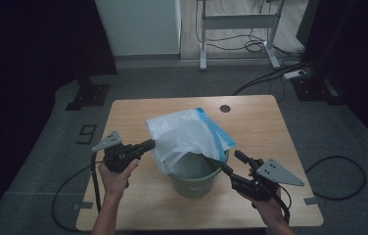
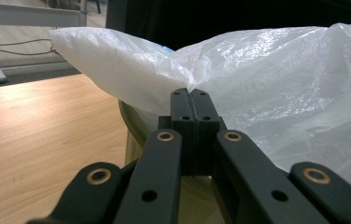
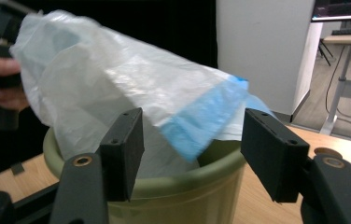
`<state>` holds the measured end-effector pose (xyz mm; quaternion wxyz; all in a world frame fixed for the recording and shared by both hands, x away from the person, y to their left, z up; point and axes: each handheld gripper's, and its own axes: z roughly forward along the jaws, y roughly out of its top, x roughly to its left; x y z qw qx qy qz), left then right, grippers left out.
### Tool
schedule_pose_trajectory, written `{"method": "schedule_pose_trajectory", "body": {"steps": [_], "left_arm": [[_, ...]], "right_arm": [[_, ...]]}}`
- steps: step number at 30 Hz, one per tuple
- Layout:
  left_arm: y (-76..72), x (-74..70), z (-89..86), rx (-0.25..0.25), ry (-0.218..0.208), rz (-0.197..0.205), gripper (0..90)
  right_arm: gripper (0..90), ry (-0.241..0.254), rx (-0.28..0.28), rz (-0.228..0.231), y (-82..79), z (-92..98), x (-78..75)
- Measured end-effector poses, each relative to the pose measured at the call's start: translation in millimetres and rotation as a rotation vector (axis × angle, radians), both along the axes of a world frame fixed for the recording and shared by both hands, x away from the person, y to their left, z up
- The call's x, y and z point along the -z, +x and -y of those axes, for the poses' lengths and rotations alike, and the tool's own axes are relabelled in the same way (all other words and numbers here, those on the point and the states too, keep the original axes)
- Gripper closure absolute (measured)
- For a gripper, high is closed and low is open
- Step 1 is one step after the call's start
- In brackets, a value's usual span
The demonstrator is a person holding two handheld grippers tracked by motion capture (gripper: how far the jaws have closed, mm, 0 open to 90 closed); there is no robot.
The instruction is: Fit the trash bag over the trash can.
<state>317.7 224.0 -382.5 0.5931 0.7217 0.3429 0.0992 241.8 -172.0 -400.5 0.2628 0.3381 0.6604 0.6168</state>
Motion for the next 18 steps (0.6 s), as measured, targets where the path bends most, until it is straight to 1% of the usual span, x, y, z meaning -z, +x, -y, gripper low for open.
{"method": "schedule_pose_trajectory", "body": {"steps": [1, 2, 3, 4, 5, 6, 7, 8, 10, 12, 13, 14, 15, 16, 17, 18], "left_arm": [[0.7, 0.2, 1.2, 0.002, 0.000, 0.000, 89.8], [0.7, 0.2, 1.2, 0.002, 0.000, 0.000, 89.8], [1.0, 0.4, 1.5, 0.003, 0.002, -0.001, 89.8], [1.2, 0.6, 1.8, 0.004, 0.003, -0.002, 89.8], [1.9, 1.3, 2.1, 0.005, 0.003, -0.004, 89.7], [1.9, 1.3, 2.1, 0.005, 0.003, -0.004, 89.8], [2.9, 2.0, 2.4, 0.009, 0.005, -0.005, 89.7], [2.9, 2.0, 2.4, 0.009, 0.005, -0.005, 89.7], [3.9, 2.8, 3.8, 0.015, 0.005, -0.005, 89.7], [5.1, 3.3, 6.2, 0.020, 0.006, -0.005, 89.8], [5.7, 3.5, 7.8, 0.025, 0.006, -0.006, 89.8], [6.4, 3.6, 9.7, 0.030, 0.008, -0.005, 89.8], [7.1, 3.7, 12.4, 0.034, 0.007, -0.006, 89.8], [7.9, 3.6, 15.5, 0.040, 0.009, -0.006, 89.7], [9.2, 3.0, 23.3, 0.054, 0.012, -0.005, 89.8], [9.2, 3.0, 23.3, 0.054, 0.012, -0.005, 89.7]], "right_arm": [[37.4, -0.041, -0.002, 0.008, 1.8, -7.8, 0.7], [37.4, -0.041, -0.002, 0.008, 1.8, -7.8, 0.7], [37.5, -0.057, 0.004, 0.016, 3.6, -11.8, 1.5], [37.8, -0.075, 0.013, 0.024, 5.9, -15.6, 2.3], [41.7, -0.111, 0.045, 0.021, 12.2, -21.8, 3.8], [41.7, -0.111, 0.045, 0.021, 12.2, -21.8, 3.8], [54.5, -0.105, 0.063, 0.016, 19.2, -24.0, 5.2], [54.5, -0.105, 0.063, 0.016, 19.2, -24.0, 5.2], [70.3, -0.090, 0.072, 0.008, 25.1, -23.8, 4.9], [82.1, -0.076, 0.070, 0.022, 27.9, -23.0, 2.4], [85.1, -0.072, 0.074, 0.028, 28.0, -22.5, 1.1], [88.5, -0.051, 0.089, 0.042, 27.3, -19.4, -3.8], [88.5, -0.051, 0.089, 0.042, 27.3, -19.4, -3.8], [88.7, -0.039, 0.099, 0.048, 26.4, -17.2, -6.9], [88.7, -0.013, 0.113, 0.071, 23.4, -12.6, -14.5], [88.7, -0.013, 0.113, 0.071, 23.4, -12.6, -14.5]]}}
